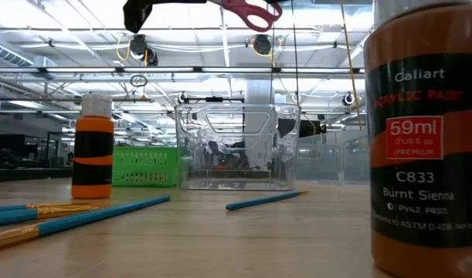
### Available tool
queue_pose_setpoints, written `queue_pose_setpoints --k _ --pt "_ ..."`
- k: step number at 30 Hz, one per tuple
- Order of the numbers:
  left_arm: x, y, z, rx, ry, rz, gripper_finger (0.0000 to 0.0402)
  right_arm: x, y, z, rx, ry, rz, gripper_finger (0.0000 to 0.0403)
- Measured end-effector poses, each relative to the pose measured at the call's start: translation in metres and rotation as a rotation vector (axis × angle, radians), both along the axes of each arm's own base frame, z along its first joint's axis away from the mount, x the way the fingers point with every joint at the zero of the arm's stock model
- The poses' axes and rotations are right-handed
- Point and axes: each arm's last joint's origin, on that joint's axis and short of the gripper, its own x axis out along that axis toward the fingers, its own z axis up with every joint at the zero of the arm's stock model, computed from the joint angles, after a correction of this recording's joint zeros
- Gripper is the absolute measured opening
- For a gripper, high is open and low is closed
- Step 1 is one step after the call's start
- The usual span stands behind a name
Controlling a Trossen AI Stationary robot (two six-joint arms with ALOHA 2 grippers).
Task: Pick & Place Paint Supplies
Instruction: Put the pink scissors into the green bin
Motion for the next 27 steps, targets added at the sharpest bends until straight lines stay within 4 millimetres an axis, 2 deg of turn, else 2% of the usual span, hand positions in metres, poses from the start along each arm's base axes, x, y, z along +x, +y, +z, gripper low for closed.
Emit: queue_pose_setpoints --k 6,11,14,17,20,23,27 --pt "-0.008 -0.001 -0.006 0.069 0.066 0.083 0.0010 -0.011 0.013 0.004 0.096 -0.067 0.038 0.0092" --pt "-0.026 0.004 -0.004 0.066 0.114 0.179 0.0007 -0.029 0.028 0.019 0.154 -0.120 0.102 0.0168" --pt "-0.041 0.007 -0.004 0.071 0.146 0.252 0.0007 -0.036 0.034 0.023 0.162 -0.130 0.127 0.0198" --pt "-0.058 0.010 -0.006 0.053 0.126 0.338 0.0006 -0.039 0.038 0.023 0.160 -0.126 0.143 0.0214" --pt "-0.080 0.018 -0.022 -0.002 0.119 0.364 0.0006 -0.039 0.038 0.023 0.158 -0.125 0.142 0.0218" --pt "-0.101 0.035 -0.037 -0.137 0.108 0.376 0.0005 -0.039 0.037 0.023 0.157 -0.123 0.138 0.0218" --pt "-0.120 0.055 -0.053 -0.373 0.125 0.293 0.0005 -0.037 0.034 0.023 0.157 -0.125 0.130 0.0211"
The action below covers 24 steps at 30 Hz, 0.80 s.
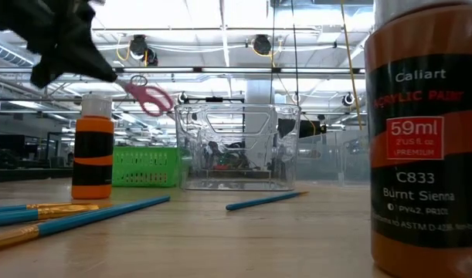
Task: Pick & Place Paint Supplies
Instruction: Put the pink scissors into the green bin
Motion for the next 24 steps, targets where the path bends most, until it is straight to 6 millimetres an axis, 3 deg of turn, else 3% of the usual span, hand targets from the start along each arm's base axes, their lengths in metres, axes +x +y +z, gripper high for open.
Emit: queue_pose_setpoints --k 5,11,24 --pt "-0.005 0.012 -0.022 -0.216 -0.040 -0.111 0.0005 0.002 -0.003 0.001 0.004 -0.005 -0.010 0.0206" --pt "-0.006 0.027 -0.044 -0.268 0.011 -0.014 0.0005 0.003 -0.004 0.001 0.009 -0.008 -0.014 0.0204" --pt "0.006 0.039 -0.025 -0.178 -0.167 -0.073 0.0006 0.003 -0.004 0.000 0.011 -0.007 -0.010 0.0199"
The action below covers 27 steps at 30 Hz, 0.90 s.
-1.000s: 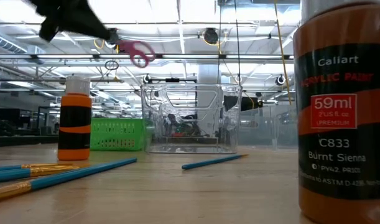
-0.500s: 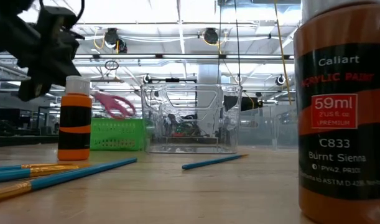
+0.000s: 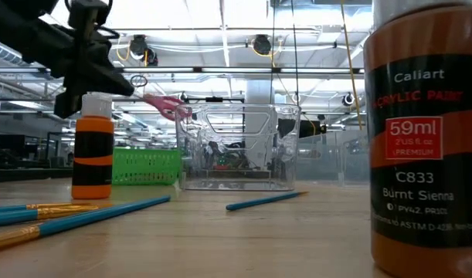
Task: Pick & Place Paint Supplies
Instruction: Put the pink scissors into the green bin
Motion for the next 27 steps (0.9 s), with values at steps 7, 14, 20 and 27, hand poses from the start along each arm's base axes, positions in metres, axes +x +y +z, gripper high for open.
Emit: queue_pose_setpoints --k 7,14,20,27 --pt "-0.007 0.012 -0.012 0.040 0.130 0.186 0.0006 0.000 0.000 0.000 0.001 0.001 0.003 0.0200" --pt "-0.009 0.011 -0.023 -0.047 0.228 0.169 0.0007 0.000 0.000 0.000 0.000 0.001 0.003 0.0197" --pt "0.001 0.004 -0.026 -0.107 0.219 0.049 0.0007 0.000 0.000 0.000 0.001 0.001 0.003 0.0196" --pt "0.008 -0.001 -0.025 -0.117 0.189 -0.029 0.0007 0.000 0.000 0.000 0.001 0.001 0.003 0.0196"
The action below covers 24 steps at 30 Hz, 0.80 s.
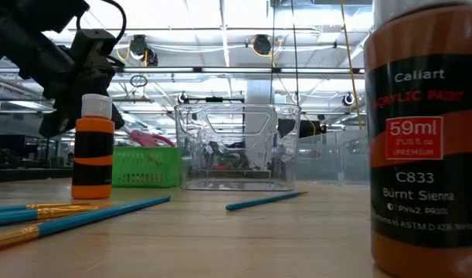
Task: Pick & Place Paint Supplies
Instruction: Put the pink scissors into the green bin, then put the violet paint bottle into the transparent bin
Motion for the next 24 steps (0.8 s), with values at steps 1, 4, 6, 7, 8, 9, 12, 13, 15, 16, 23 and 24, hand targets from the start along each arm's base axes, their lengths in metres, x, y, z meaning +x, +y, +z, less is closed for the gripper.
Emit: queue_pose_setpoints --k 1,4,6,7,8,9,12,13,15,16,23,24 --pt "0.000 0.000 0.000 0.000 0.003 0.000 0.0007 0.000 0.000 0.000 0.000 0.000 0.000 0.0196" --pt "0.000 0.000 0.000 0.000 0.005 0.001 0.0008 0.000 0.000 0.000 0.000 0.000 0.000 0.0196" --pt "0.000 0.000 0.000 0.002 0.004 0.007 0.0013 0.000 0.000 0.000 0.000 0.000 0.000 0.0196" --pt "0.000 0.001 0.000 0.003 0.003 0.016 0.0018 0.000 0.000 0.000 0.000 0.000 0.000 0.0196" --pt "0.000 0.001 0.000 0.008 0.002 0.024 0.0026 0.000 0.000 0.000 0.000 0.000 0.000 0.0196" --pt "0.000 0.001 0.000 0.014 0.001 0.029 0.0036 0.000 0.000 0.000 0.000 0.000 0.000 0.0196" --pt "0.000 0.002 0.000 0.030 0.000 0.045 0.0073 0.000 0.000 0.000 0.000 0.000 0.000 0.0196" --pt "0.000 0.002 0.000 0.035 -0.001 0.052 0.0087 0.000 0.000 0.000 0.000 0.000 0.000 0.0196" --pt "0.000 0.003 0.000 0.042 -0.001 0.058 0.0117 0.000 0.000 0.000 0.000 0.000 0.000 0.0196" --pt "0.000 0.004 0.000 0.049 0.000 0.059 0.0131 0.000 0.000 0.000 0.000 0.000 0.000 0.0196" --pt "-0.001 0.014 0.005 0.022 -0.030 0.054 0.0203 0.000 0.000 0.000 0.001 0.000 0.000 0.0196" --pt "-0.002 0.015 0.007 0.033 -0.041 0.043 0.0208 0.000 0.000 0.000 0.000 0.000 0.001 0.0196"
